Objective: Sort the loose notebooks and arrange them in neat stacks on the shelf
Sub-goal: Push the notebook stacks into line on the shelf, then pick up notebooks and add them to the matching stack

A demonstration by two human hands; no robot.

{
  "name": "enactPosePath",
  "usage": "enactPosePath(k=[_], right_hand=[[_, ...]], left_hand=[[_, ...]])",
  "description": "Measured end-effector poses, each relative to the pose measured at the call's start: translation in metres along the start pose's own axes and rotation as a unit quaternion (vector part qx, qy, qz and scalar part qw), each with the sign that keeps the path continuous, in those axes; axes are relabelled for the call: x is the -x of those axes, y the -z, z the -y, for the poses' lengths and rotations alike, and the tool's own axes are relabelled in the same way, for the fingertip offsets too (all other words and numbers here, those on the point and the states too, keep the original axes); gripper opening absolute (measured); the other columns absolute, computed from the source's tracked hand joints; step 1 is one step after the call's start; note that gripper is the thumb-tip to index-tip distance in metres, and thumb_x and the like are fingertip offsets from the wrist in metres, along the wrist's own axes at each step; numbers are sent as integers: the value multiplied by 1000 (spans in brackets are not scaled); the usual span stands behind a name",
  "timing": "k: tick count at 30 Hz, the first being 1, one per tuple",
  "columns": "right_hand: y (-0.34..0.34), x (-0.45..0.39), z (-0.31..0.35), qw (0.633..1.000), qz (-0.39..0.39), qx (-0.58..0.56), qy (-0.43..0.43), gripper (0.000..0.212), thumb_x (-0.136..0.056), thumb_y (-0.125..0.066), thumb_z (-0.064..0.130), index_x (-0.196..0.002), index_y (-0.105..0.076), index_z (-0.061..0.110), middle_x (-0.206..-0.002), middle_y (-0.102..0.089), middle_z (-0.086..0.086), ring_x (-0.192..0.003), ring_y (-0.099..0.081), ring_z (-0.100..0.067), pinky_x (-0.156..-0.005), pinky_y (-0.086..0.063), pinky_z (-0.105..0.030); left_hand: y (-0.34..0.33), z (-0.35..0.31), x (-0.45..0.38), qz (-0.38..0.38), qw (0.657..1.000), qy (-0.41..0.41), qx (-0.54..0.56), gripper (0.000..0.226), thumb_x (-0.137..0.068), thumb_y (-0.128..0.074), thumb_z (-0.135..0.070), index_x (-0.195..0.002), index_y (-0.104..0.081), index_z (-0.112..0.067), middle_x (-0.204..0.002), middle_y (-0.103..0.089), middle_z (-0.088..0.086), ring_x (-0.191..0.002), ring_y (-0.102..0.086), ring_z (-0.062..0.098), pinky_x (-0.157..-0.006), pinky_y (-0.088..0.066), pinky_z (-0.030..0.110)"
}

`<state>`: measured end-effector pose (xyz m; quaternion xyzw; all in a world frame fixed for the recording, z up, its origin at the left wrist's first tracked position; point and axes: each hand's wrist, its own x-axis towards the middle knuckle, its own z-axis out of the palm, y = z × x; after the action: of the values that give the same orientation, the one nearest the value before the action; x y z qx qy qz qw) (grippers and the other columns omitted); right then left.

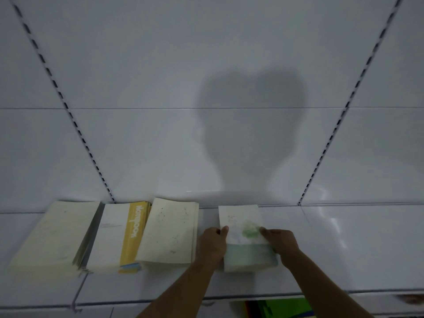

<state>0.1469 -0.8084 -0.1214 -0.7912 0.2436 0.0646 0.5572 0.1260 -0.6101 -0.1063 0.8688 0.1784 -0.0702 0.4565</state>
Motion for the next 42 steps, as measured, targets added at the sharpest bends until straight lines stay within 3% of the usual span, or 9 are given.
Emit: enactPosePath(k=[5, 10, 20, 23, 28, 33, 37, 40, 42], right_hand=[[6, -11, 6, 1000, -12, 7, -11, 37, -74, -80, 33, -96, -74, 4, -84, -68, -11, -84, -66, -31, -83, -56, -46], [9, -13, 11, 997, -14, 66, -21, 36, -72, -78, 44, -79, -73, 10, -75, -69, -8, -70, -66, -26, -78, -58, -42], [12, -7, 21, 980, -26, 195, 5, 34, -78, -71, 47, -68, -71, 15, -74, -70, -7, -69, -66, -23, -67, -53, -29], [8, 0, 28, 958, -22, 283, 42, 33, -86, -62, 42, -89, -75, 11, -88, -72, -8, -79, -66, -23, -61, -44, -23], [-38, 24, 67, 951, -153, 222, 152, 40, -89, -58, 31, -124, -54, 13, -112, -66, -9, -108, -57, -30, -86, -45, -35], [-120, 58, 110, 975, -5, 122, 187, 29, -91, -55, 23, -118, -59, 12, -107, -67, -8, -103, -60, -27, -80, -38, -24], [-169, 69, 107, 977, 81, 167, 107, 34, -94, -46, 27, -118, -59, 7, -115, -63, -11, -114, -57, -26, -89, -44, -28], [-188, 76, 102, 981, 115, 154, 39, 24, -91, -48, 27, -97, -58, 5, -91, -60, -9, -100, -60, -31, -79, -50, -32], [-197, 78, 99, 987, 103, 125, 3, 39, -89, -54, 30, -115, -54, 1, -111, -59, -15, -104, -57, -33, -85, -48, -36]], left_hand=[[-9, -15, -8, -8, 1000, 17, -9, 43, -95, -50, -43, -67, -57, -11, -75, -60, 6, -75, -62, 24, -67, -46, 28], [-15, -19, -12, -28, 999, 44, -10, 49, -95, -51, -43, -86, -71, 1, -91, -71, 15, -86, -66, 26, -68, -43, 25], [-16, -21, -9, -20, 999, 19, -39, 45, -94, -54, -41, -68, -64, -5, -76, -67, 11, -78, -67, 25, -62, -44, 28], [-7, -22, -6, -17, 999, 8, -39, 48, -97, -44, -46, -67, -56, -11, -71, -59, 5, -74, -61, 22, -69, -48, 32], [46, -24, -10, -126, 991, -43, 13, 33, -98, -42, -31, -89, -62, -6, -92, -67, 12, -89, -63, 28, -75, -48, 32], [125, 11, -23, -229, 972, -45, 33, 15, -90, -51, -14, -90, -60, -2, -93, -65, 18, -92, -60, 34, -75, -44, 36], [166, 46, -34, -167, 976, 21, -135, 40, -91, -53, -26, -123, -48, -2, -122, -56, 14, -116, -51, 29, -97, -36, 34], [175, 60, -40, -101, 988, 51, -103, 47, -89, -57, -28, -125, -46, 2, -127, -53, 18, -119, -51, 32, -98, -41, 36], [175, 61, -44, -87, 991, 46, -90, 44, -87, -59, -27, -121, -51, 1, -124, -57, 18, -115, -55, 32, -93, -45, 35]])
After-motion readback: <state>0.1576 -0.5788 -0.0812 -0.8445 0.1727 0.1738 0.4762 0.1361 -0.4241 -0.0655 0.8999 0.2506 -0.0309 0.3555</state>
